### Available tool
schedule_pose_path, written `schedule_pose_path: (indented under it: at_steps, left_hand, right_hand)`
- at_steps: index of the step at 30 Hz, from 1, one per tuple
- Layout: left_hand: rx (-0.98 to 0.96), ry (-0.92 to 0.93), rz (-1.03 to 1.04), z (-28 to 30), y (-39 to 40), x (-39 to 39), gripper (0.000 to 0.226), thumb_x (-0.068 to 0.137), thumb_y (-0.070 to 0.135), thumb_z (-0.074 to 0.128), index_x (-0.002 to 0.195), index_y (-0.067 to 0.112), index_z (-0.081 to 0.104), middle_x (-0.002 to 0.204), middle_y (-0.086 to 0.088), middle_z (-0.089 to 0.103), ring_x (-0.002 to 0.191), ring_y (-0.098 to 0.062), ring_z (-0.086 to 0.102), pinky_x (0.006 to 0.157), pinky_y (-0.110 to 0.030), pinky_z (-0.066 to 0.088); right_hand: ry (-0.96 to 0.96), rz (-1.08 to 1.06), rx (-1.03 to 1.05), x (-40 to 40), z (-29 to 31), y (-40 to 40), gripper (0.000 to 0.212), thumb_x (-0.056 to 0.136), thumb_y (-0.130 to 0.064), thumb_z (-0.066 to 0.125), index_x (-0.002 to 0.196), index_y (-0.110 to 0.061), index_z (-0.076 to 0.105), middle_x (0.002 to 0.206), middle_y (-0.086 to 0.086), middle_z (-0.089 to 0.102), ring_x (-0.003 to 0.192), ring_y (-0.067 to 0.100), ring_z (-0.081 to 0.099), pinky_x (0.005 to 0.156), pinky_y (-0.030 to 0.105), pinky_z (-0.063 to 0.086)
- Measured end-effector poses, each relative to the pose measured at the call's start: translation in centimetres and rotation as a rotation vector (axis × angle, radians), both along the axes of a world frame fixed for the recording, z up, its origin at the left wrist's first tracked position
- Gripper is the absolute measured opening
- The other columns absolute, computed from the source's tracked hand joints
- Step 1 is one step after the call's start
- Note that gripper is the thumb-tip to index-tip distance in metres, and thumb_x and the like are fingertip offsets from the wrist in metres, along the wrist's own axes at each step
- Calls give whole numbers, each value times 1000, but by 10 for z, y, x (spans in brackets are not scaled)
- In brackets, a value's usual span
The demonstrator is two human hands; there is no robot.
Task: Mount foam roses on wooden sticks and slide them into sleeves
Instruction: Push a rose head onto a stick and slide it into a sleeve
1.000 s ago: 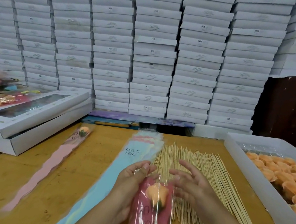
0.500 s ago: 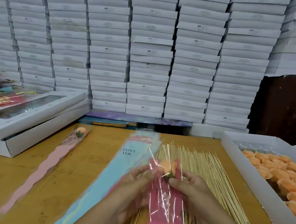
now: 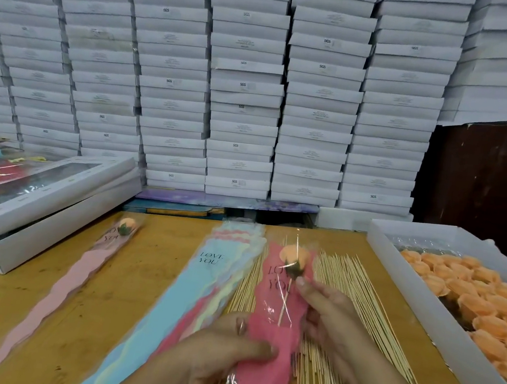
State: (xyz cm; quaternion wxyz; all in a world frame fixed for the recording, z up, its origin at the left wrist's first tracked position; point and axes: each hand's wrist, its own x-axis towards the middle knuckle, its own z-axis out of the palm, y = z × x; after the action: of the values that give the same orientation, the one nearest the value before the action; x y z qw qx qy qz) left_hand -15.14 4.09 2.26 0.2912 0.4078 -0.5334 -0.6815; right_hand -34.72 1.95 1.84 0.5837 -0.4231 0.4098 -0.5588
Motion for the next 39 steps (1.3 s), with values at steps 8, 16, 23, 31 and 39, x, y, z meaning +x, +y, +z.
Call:
schedule_pose_path:
  at_steps: [8, 16, 23, 31, 39]
  left_hand:
    - [-25, 41, 57, -3, -3, -1, 30, 80, 19, 83, 108, 13, 79, 113, -16, 74, 100, -27, 74, 84, -34, 58]
    - [-13, -61, 53, -6, -6, 4, 24, 73, 6, 87, 96, 8, 80, 97, -17, 77, 79, -25, 74, 71, -34, 59]
    - [13, -43, 34, -2, 0, -1, 45, 72, 20, 91, 112, 6, 76, 113, -20, 73, 101, -32, 69, 98, -48, 53]
    - [18, -81, -83, 0, -3, 2, 30, 90, 5, 72, 66, 21, 79, 62, 7, 70, 56, -5, 68, 51, -16, 52]
    - [-12, 3, 90, 6, -6, 9, 10, 81, -1, 76, 86, 7, 80, 79, -9, 74, 61, -15, 71, 50, -21, 54]
  right_hand:
    - [170, -31, 10, 1, -6, 0, 11, 90, -10, 68, 96, -11, 78, 98, 12, 77, 85, 27, 73, 66, 32, 56]
    - [64, -154, 24, -8, -2, -2, 10, 90, -13, 68, 98, -13, 75, 92, 8, 78, 73, 17, 73, 53, 22, 53]
    - [184, -81, 26, -1, -9, -3, 10, 92, -13, 66, 100, -7, 71, 93, 10, 78, 86, 28, 75, 78, 41, 60]
    - [53, -129, 39, -10, -5, -5, 13, 95, -12, 61, 103, -9, 71, 92, 10, 78, 82, 24, 76, 63, 31, 59]
    - [-23, -158, 75, -14, -4, -12, 24, 98, -30, 57, 106, -11, 69, 83, 9, 76, 56, 14, 63, 48, 24, 48]
